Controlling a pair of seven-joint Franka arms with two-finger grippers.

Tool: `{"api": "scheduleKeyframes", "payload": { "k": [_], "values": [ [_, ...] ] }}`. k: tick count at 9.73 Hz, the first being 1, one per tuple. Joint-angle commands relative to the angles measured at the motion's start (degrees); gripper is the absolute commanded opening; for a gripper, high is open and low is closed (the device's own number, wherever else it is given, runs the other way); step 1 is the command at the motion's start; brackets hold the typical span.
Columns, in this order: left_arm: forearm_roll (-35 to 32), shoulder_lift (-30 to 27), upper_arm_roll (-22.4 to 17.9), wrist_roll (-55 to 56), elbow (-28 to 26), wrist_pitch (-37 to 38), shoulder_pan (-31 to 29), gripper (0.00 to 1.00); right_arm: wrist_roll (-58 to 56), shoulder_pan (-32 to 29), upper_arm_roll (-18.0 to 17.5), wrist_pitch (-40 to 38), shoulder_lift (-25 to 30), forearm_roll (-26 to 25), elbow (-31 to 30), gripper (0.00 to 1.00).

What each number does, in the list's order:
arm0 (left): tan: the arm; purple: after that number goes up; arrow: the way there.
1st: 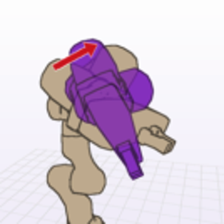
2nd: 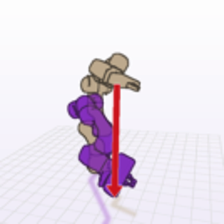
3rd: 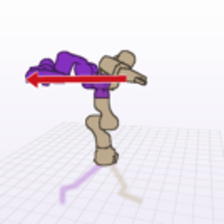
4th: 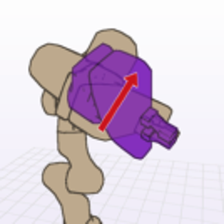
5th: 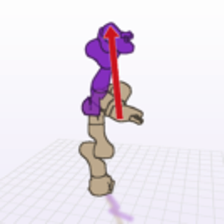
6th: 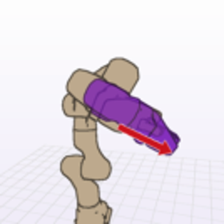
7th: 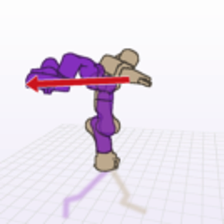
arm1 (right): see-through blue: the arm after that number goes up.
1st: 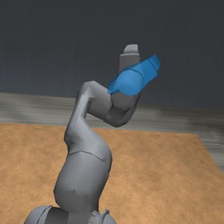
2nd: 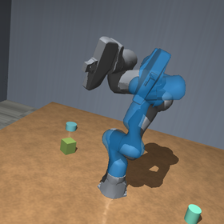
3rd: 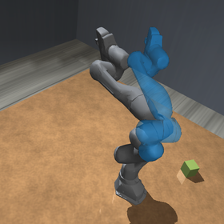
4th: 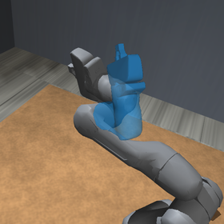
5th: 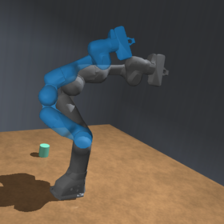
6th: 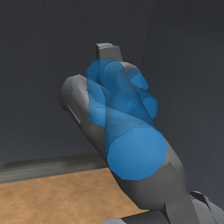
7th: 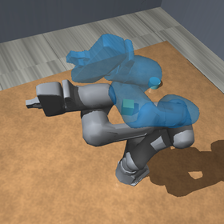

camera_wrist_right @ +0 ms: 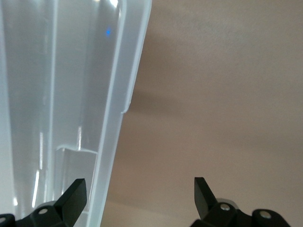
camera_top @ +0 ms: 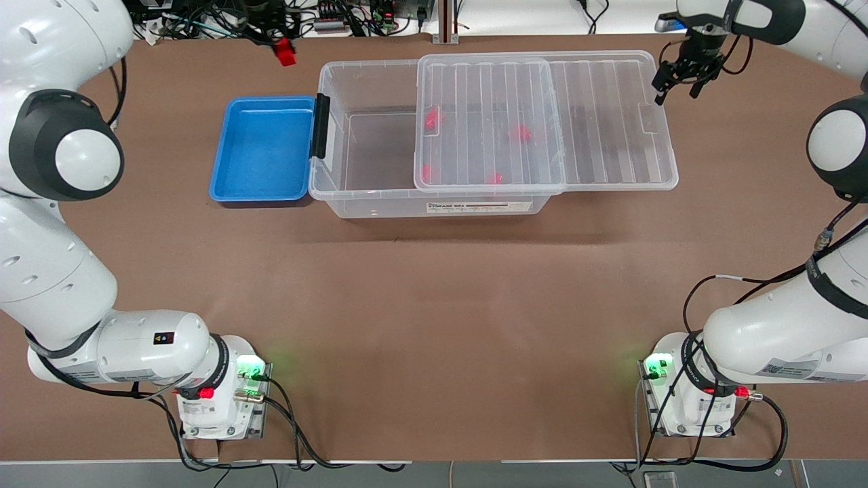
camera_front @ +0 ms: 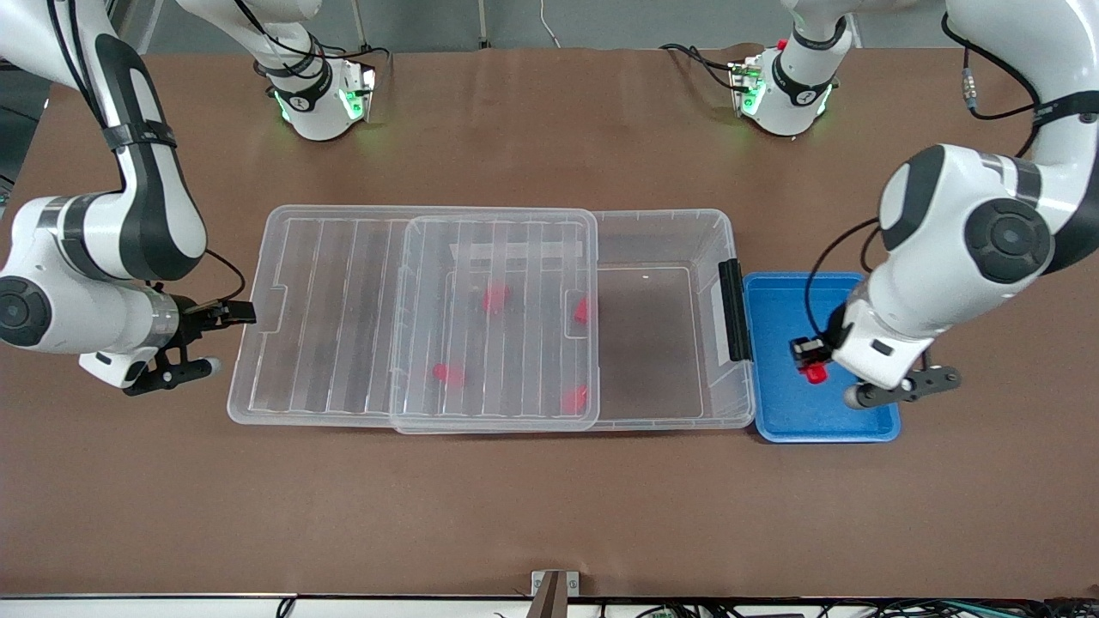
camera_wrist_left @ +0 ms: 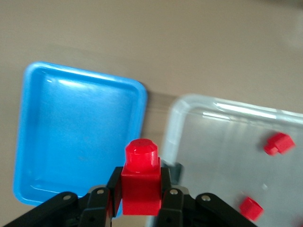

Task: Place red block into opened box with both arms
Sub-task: 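Lift the red block and carry it over the opened box with the left gripper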

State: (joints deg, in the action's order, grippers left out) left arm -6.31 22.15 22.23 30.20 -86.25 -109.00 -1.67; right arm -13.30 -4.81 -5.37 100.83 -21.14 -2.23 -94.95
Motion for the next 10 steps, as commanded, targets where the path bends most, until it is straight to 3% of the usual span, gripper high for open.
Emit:
{"api": "scheduleKeyframes", "payload": {
  "k": [1,4,7,10],
  "values": [
    [-1.25,1.84,2.90,4.93,-1.02,0.72,3.57,0.00,2.56,0.15,0.01,-3.60,0.66,1.69,3.96,1.00],
    [-1.60,3.86,2.91,7.07,-6.53,-4.78,9.39,0.00,11.94,-0.29,0.18,-11.16,2.67,1.44,11.52,1.00],
    [-5.62,5.17,3.08,7.24,-14.89,-12.44,10.10,0.00,17.17,-0.11,6.13,-10.04,9.61,1.35,12.06,1.00],
    [-10.10,10.96,3.08,7.07,-15.26,-15.97,12.56,0.00,16.38,-0.46,8.79,-11.96,17.43,1.70,11.71,1.00]
  ]
}}
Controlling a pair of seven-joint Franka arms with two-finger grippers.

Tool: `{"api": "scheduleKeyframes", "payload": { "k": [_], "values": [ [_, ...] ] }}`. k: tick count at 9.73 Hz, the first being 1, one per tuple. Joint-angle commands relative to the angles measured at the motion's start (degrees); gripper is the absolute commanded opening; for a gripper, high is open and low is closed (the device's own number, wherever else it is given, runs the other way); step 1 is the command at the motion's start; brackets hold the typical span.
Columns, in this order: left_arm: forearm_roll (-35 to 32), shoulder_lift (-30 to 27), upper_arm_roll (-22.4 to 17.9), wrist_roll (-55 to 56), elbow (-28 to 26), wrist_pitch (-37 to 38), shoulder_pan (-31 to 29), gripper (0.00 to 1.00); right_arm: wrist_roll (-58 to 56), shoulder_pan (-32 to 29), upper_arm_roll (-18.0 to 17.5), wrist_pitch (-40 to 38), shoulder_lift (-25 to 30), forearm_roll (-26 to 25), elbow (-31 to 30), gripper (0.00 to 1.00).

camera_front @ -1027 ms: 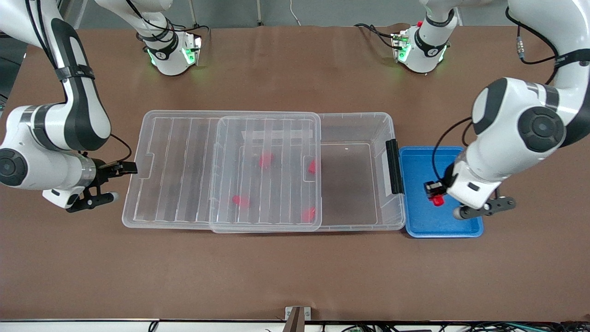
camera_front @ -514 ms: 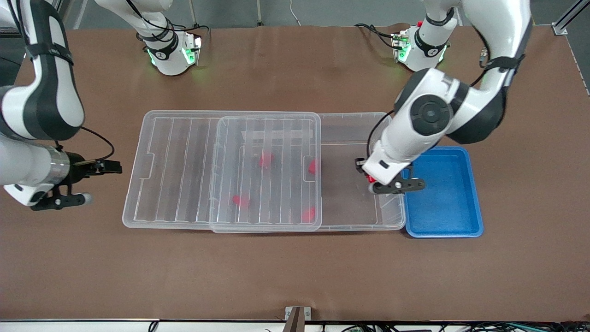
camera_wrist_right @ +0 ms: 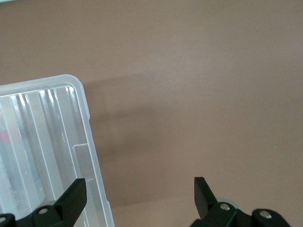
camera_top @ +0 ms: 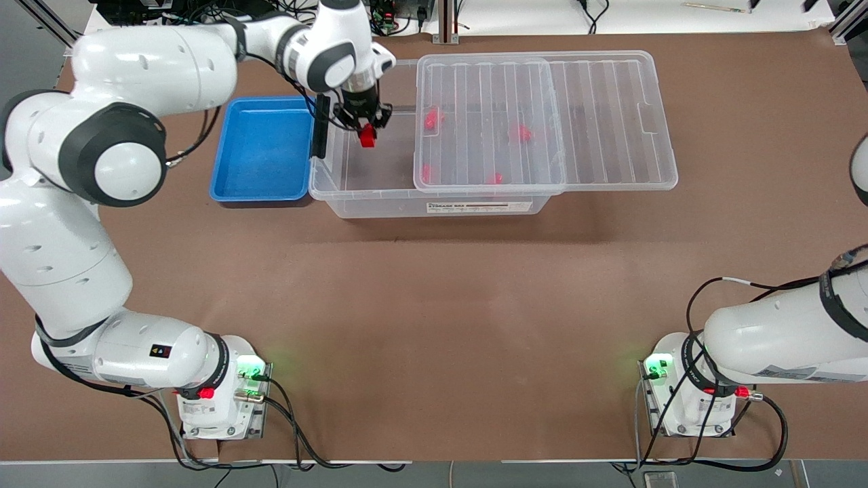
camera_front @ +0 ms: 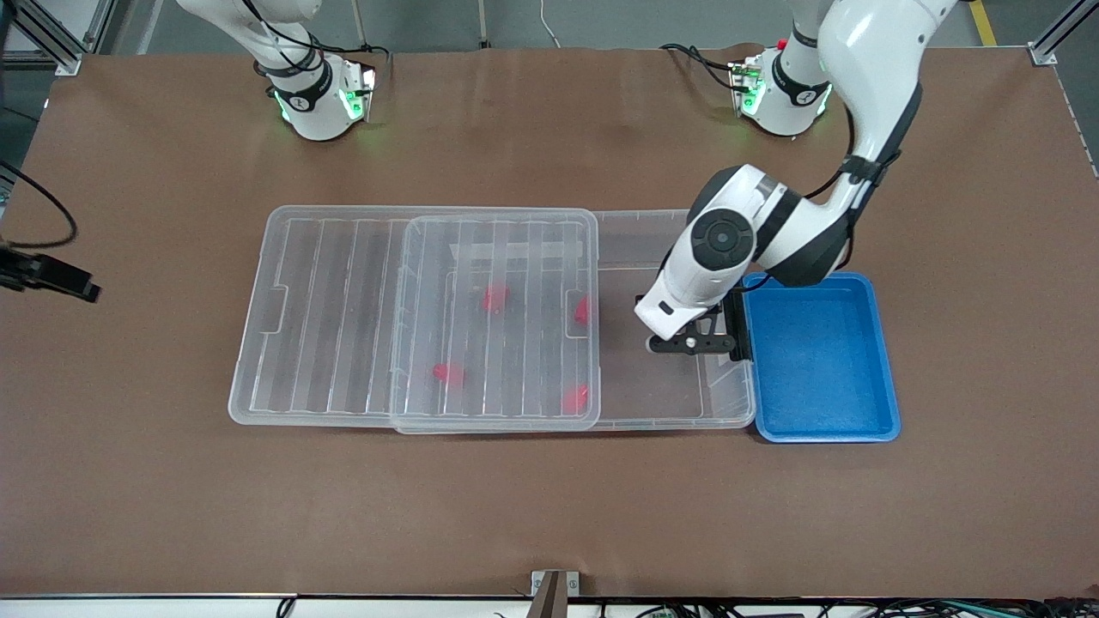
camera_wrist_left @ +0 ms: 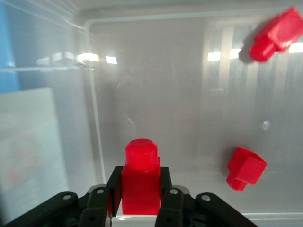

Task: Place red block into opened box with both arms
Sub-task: 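Lift the red block and carry it over the opened box with the left gripper, then lower the held red block into the box with the left gripper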

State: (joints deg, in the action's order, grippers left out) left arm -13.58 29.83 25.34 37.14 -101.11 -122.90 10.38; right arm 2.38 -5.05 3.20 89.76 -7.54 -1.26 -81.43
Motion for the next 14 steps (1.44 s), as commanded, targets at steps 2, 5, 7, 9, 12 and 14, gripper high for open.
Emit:
{"api": "scheduleKeyframes", "payload": {
  "k": [2,5,7,9,12,14],
  "values": [
    [-5.30,5.93,0.06,-0.48,-0.40,-3.31,0.69,0.00,-0.44,-1.01,0.93,-3.70,6.74,0.82,-1.80,1.00],
    [-6.02,8.13,0.06,0.56,-0.31,-6.62,0.61,0.00,-0.54,-1.63,1.63,-5.30,6.75,0.82,-2.07,1.00],
    [-5.93,9.36,0.06,4.32,-0.67,-9.45,0.69,0.00,-0.54,-1.11,1.72,-5.38,6.75,0.82,-2.07,1.00],
    [-5.93,9.63,0.06,6.18,-2.06,-11.21,0.69,0.01,-0.54,-1.28,1.72,-5.30,6.75,1.08,-2.24,1.00],
    [-6.19,9.81,-0.03,7.87,-3.13,-13.15,0.34,0.12,-0.71,-1.02,2.69,-5.56,6.84,3.37,-2.42,1.00],
    [-6.19,9.46,0.06,7.77,-3.04,-13.07,-0.27,0.73,-0.80,-0.84,2.77,-5.56,6.84,3.37,-2.42,1.00]
  ]
}}
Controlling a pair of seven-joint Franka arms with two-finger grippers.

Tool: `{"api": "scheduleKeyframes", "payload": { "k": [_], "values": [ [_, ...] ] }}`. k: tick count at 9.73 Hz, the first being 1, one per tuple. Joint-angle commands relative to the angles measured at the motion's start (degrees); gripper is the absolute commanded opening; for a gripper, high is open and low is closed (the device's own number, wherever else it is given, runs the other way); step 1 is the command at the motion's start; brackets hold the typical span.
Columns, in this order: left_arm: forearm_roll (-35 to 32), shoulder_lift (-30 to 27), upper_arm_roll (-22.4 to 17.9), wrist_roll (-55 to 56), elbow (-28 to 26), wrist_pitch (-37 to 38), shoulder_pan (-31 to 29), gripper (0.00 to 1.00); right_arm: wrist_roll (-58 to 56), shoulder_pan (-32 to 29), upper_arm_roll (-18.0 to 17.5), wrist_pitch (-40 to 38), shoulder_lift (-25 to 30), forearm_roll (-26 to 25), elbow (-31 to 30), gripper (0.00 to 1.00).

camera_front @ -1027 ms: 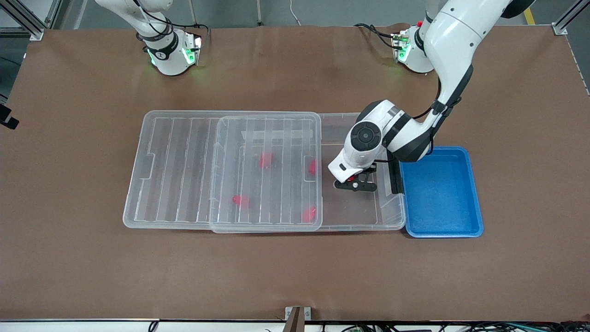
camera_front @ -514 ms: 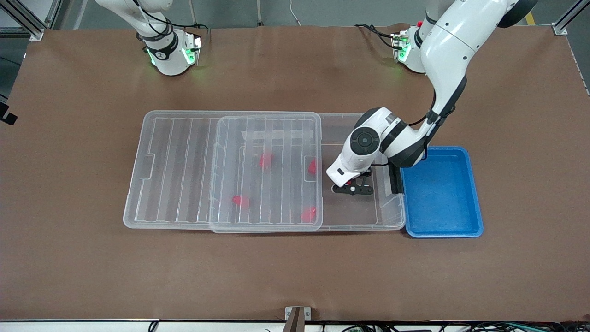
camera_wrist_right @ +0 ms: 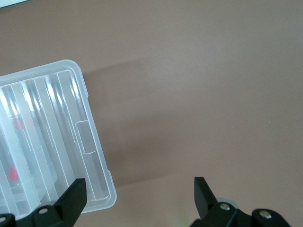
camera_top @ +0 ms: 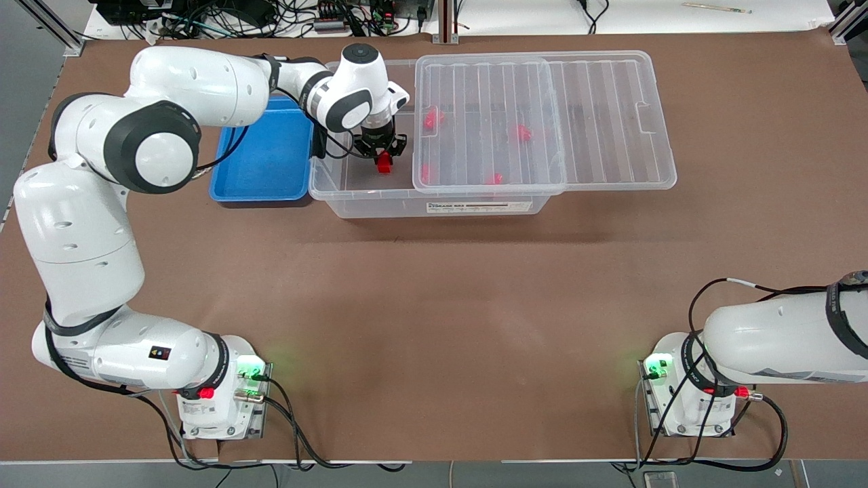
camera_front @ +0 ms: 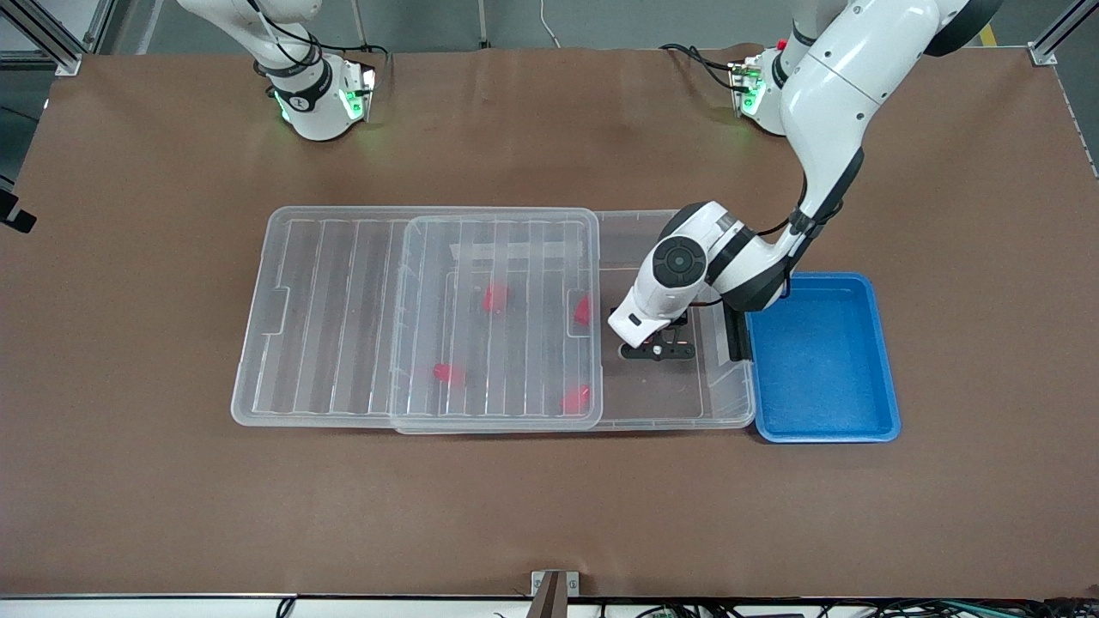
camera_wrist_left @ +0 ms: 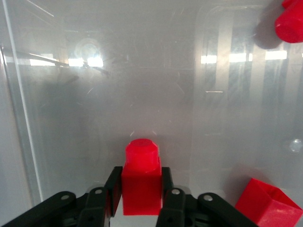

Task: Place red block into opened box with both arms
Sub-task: 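Lower the held red block into the box with the left gripper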

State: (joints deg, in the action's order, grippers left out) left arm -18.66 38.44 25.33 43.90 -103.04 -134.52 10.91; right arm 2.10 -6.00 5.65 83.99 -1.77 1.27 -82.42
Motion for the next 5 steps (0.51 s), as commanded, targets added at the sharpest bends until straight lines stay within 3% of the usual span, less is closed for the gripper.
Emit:
{"api": "scheduleKeyframes", "payload": {
  "k": [1,5],
  "values": [
    [-1.11,0.15,0.07,1.18,-1.11,-0.66,-0.98,1.00,-0.52,0.12,0.33,0.47,0.89,0.84,-1.42,1.00],
    [-0.59,-8.45,0.25,0.31,1.26,7.94,-1.86,1.00,-0.52,-0.06,0.33,0.13,1.07,0.84,-1.42,1.00]
  ]
}}
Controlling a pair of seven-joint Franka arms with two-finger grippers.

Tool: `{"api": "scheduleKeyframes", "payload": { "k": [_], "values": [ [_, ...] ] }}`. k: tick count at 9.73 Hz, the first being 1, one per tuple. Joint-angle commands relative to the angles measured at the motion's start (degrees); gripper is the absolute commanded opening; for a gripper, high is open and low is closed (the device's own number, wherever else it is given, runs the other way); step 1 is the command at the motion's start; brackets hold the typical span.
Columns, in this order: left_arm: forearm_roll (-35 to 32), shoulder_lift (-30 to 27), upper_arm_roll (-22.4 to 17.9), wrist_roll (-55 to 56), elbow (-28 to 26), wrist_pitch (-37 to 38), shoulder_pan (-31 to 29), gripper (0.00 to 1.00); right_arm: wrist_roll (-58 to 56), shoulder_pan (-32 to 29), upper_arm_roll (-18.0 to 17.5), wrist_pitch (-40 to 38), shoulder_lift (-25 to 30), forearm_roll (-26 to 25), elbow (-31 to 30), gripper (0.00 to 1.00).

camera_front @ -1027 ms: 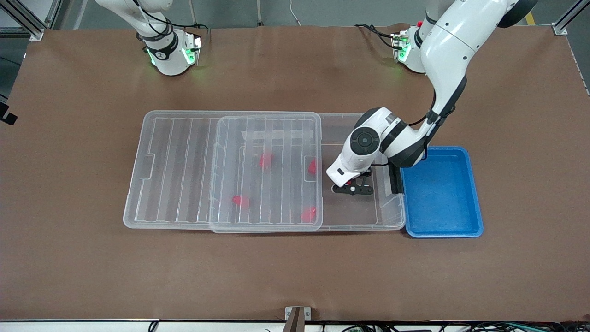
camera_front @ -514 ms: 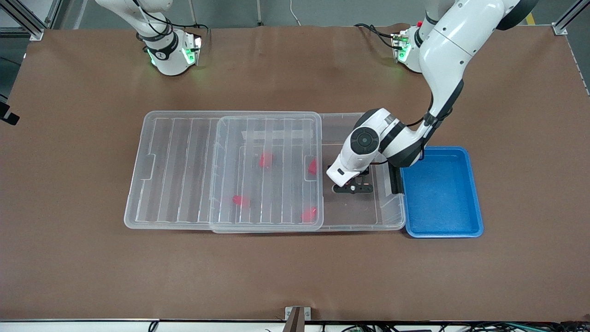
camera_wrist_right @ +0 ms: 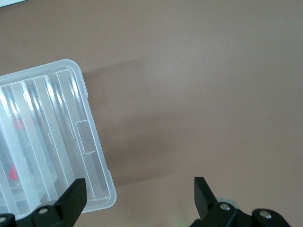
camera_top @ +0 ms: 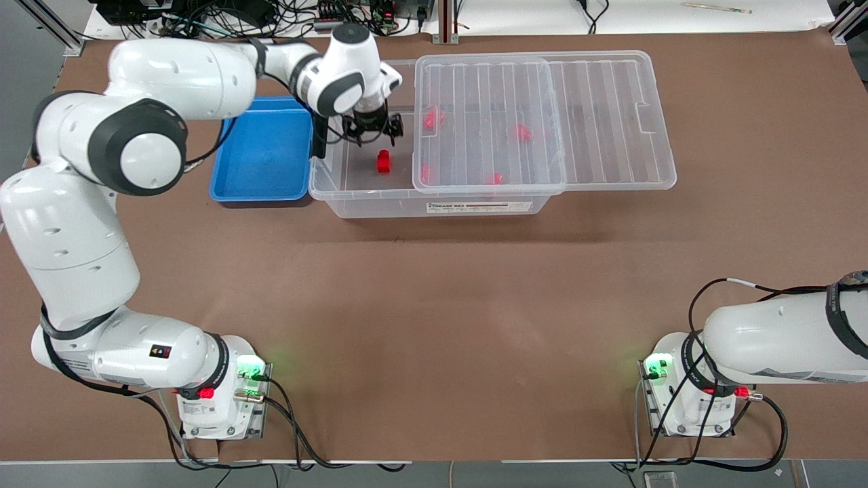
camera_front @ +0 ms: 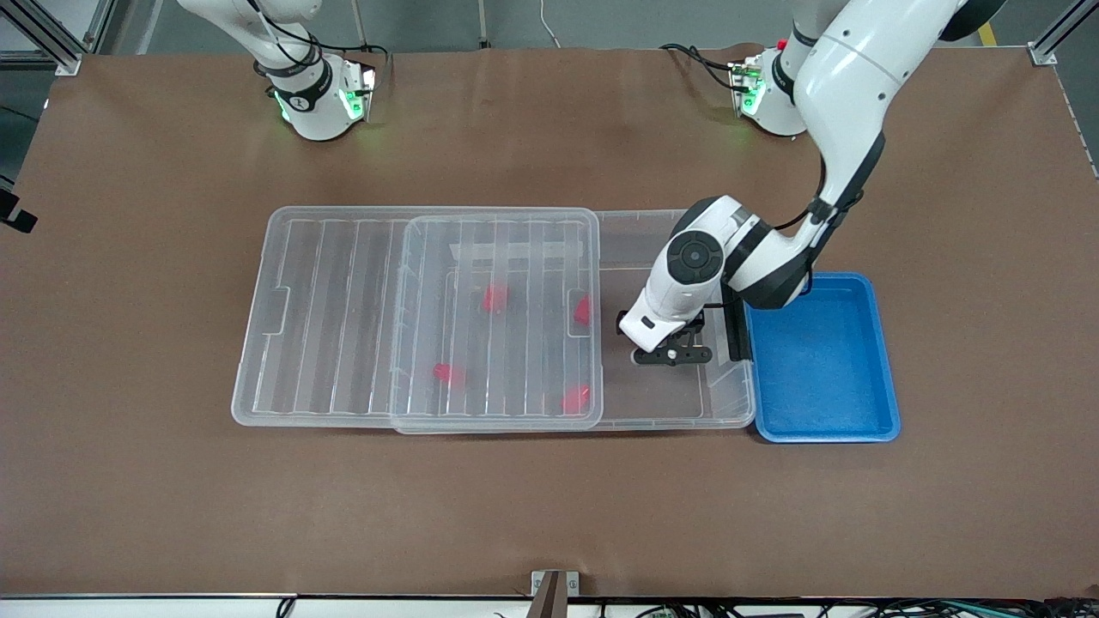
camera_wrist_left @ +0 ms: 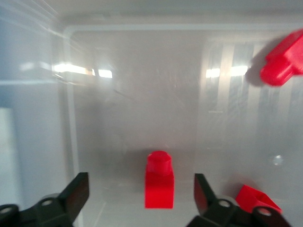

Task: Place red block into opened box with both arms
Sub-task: 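Lower the held red block into the box with the left gripper, then open the left gripper to release the block and raise it away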

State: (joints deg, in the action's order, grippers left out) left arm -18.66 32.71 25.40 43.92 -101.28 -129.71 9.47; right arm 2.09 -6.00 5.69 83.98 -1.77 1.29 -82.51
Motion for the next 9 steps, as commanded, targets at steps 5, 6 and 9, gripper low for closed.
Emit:
{"api": "scheduleKeyframes", "payload": {
  "k": [5,6,9],
  "values": [
    [0.38,-6.78,0.09,-0.41,19.40,22.79,-0.77,1.00,-1.12,-0.06,0.37,0.05,1.07,0.82,-1.34,1.00],
    [0.30,-6.87,-0.35,-3.37,22.93,26.92,-0.86,1.00,-2.08,-0.32,0.46,0.13,1.07,0.82,-1.34,1.00],
    [1.43,-13.26,0.17,-13.31,23.94,32.57,-9.18,1.00,-2.44,-0.24,0.81,0.14,0.98,0.82,-1.34,1.00]
  ]
}}
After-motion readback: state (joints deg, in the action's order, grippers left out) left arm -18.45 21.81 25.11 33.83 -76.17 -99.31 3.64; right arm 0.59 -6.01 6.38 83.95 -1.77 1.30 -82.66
